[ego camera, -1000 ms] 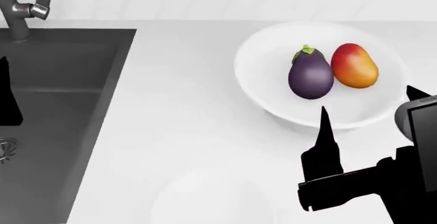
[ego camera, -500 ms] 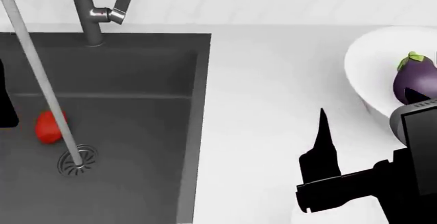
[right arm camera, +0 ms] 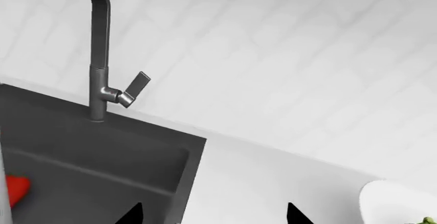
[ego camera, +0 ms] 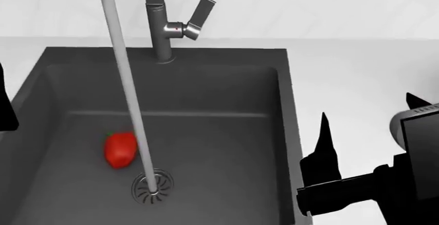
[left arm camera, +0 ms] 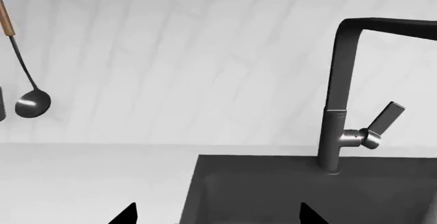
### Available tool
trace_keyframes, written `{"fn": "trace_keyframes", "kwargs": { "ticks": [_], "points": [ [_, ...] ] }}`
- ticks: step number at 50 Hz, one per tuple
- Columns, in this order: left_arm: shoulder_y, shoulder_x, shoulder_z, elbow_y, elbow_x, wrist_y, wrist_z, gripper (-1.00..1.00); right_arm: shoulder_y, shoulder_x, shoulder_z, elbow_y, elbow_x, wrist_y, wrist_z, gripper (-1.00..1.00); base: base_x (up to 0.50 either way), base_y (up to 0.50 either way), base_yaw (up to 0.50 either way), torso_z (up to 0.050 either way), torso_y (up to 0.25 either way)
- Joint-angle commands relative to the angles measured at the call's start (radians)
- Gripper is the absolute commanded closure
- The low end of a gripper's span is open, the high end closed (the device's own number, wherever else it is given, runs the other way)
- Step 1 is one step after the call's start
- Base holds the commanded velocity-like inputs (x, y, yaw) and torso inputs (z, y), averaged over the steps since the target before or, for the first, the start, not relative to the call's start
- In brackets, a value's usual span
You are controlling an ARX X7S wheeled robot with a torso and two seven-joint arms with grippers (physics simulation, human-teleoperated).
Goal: Pick the eggplants and mangos from the sink and place them in one bowl. Place the bell pepper in the other bowl. Then turn off the sink faucet.
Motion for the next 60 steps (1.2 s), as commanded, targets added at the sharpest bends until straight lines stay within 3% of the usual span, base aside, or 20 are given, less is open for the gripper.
{"fn": "trace_keyframes", "kwargs": {
  "ticks": [1,8,31,42,45,52,60],
  "points": [
    [0.003,0.017,-0.016,0.012,-0.015,-0.001,0.007,-1.00,-0.035,0.008,0.018,-0.009,-0.024,-0.017,-0.001,-1.00,0.37,0.17,0.00,0.000,0.000],
    [0.000,0.015,-0.017,0.006,-0.014,-0.005,0.012,-1.00,-0.060,0.021,0.033,-0.015,-0.022,-0.035,0.004,-1.00,0.37,0.10,0.00,0.000,0.000],
    [-0.014,0.033,-0.002,-0.007,-0.029,-0.043,0.015,-1.00,-0.065,0.023,0.036,-0.009,-0.002,-0.029,0.027,-1.00,0.00,0.00,0.00,0.000,0.000],
    [-0.160,0.248,0.089,-0.176,-0.131,-0.238,0.039,-1.00,-0.099,0.009,0.030,0.001,-0.022,-0.044,0.018,-1.00,0.00,0.00,0.00,0.000,0.000],
    [-0.190,0.323,0.147,-0.235,-0.065,-0.278,0.066,-1.00,-0.138,0.017,0.046,-0.001,-0.038,-0.072,0.019,-1.00,0.00,0.00,0.00,0.000,0.000],
    [-0.227,0.425,0.176,-0.389,-0.107,-0.330,0.106,-1.00,-0.189,0.040,0.073,-0.007,-0.040,-0.103,0.021,-1.00,0.00,0.00,0.00,0.000,0.000],
    [-0.250,0.528,0.250,-0.550,-0.028,-0.357,0.176,-1.00,-0.182,0.037,0.069,-0.008,-0.039,-0.096,0.024,-1.00,0.00,0.00,0.00,0.000,0.000]
  ]
}}
